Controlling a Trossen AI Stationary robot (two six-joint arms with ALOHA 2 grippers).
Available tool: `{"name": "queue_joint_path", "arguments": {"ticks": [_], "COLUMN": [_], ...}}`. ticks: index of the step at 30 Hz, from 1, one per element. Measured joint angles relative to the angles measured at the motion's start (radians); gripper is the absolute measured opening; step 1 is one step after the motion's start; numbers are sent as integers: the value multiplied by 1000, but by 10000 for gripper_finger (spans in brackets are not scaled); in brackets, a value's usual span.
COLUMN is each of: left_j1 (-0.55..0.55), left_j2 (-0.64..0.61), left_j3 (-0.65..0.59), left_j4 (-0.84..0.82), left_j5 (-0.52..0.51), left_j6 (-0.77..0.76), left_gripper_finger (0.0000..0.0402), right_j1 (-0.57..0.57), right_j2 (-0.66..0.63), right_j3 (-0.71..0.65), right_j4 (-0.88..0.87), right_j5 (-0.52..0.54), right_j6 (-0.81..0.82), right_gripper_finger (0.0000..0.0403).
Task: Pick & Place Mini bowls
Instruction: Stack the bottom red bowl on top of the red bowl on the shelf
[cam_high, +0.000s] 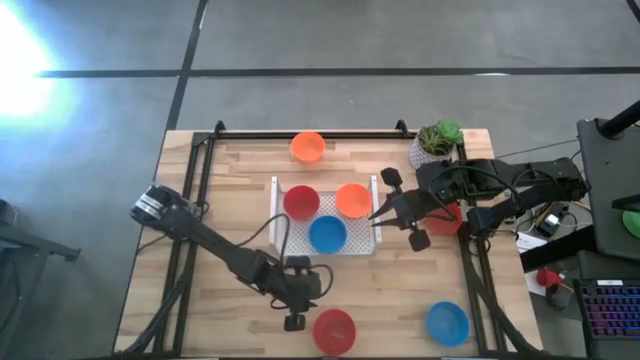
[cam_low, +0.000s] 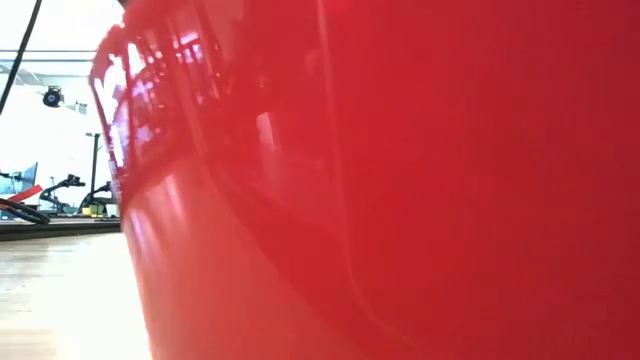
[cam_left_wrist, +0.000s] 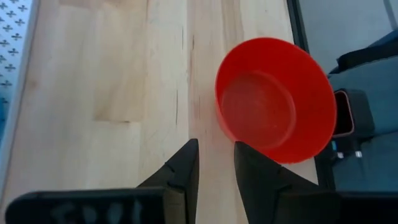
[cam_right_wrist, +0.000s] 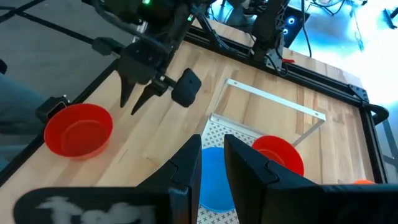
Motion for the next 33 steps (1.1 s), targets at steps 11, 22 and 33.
{"name": "queue_joint_path", "arguments": {"ticks": [11,22,33], "left_j1": [0,0,3], "left_j2": [112,209,245], "left_j3": [66,120,118], "left_j4": [28,52,46], "left_j5": [23,37,71], "left_j6": [-37,-71,-128], "left_gripper_finger": [94,94,94], "right_j1": [0,0,0], "right_j2": [0,0,0], "right_j3": [0,0,0], "right_j4": [-26,-52,-52], "right_j5": [1,1,1], "right_j6": [-15,-19,-37], "right_gripper_finger": [66,66,66]}}
